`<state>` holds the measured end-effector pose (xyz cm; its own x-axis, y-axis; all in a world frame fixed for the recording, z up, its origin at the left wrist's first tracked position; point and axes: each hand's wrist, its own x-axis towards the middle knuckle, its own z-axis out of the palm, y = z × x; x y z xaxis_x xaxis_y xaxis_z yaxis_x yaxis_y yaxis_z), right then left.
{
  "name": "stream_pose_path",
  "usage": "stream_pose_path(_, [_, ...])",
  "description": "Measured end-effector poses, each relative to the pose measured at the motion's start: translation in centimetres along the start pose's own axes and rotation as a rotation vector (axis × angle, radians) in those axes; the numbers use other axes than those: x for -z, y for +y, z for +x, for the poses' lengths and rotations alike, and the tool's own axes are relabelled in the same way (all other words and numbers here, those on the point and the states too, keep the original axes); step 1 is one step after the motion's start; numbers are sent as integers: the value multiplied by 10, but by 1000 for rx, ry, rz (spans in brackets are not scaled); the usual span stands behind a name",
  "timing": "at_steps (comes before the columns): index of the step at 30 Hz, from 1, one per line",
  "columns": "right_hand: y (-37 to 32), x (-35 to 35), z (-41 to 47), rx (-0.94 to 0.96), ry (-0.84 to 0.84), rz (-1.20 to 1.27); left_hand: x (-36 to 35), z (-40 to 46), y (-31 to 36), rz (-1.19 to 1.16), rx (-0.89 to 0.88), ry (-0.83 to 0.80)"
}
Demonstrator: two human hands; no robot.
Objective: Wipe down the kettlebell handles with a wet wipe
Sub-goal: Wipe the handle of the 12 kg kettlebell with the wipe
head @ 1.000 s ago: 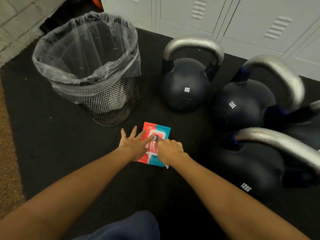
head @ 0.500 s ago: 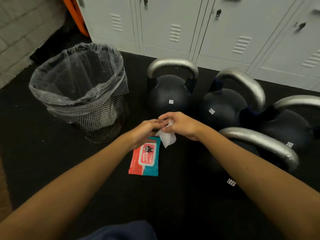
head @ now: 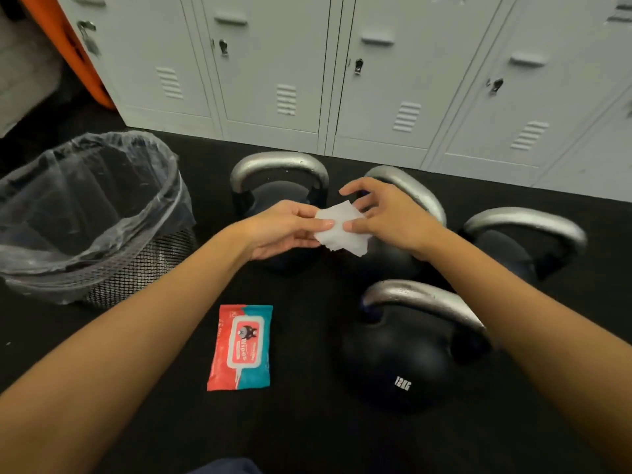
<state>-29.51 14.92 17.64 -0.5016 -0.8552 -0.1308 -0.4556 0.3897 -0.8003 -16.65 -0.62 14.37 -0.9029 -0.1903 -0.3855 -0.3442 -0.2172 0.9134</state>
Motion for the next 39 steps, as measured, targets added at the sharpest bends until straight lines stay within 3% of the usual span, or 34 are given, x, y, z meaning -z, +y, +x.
stream_pose_path(10, [27, 63, -59, 118, 188, 246, -89, 11, 43, 324, -219, 166])
stream_pose_path(16, [50, 82, -91, 147, 360, 319, -131, 13, 53, 442, -293, 123])
stream_pose_path(22, [64, 89, -121, 139, 451, 267, -178, 14, 48, 402, -299, 188])
stream_pose_path(28, [69, 95, -138, 171, 434, 421, -198, -6, 43, 358, -399, 78])
stream_pose_path(31, [79, 98, -149, 152, 432, 511, -188, -13, 30, 625, -493, 7])
stream_pose_path(35, [106, 100, -172, 123, 534, 454, -150, -16, 4, 1029, -562, 20])
stream_pose_path(39, [133, 79, -186, 85, 640, 506, -127, -16, -27, 1102, -502, 34])
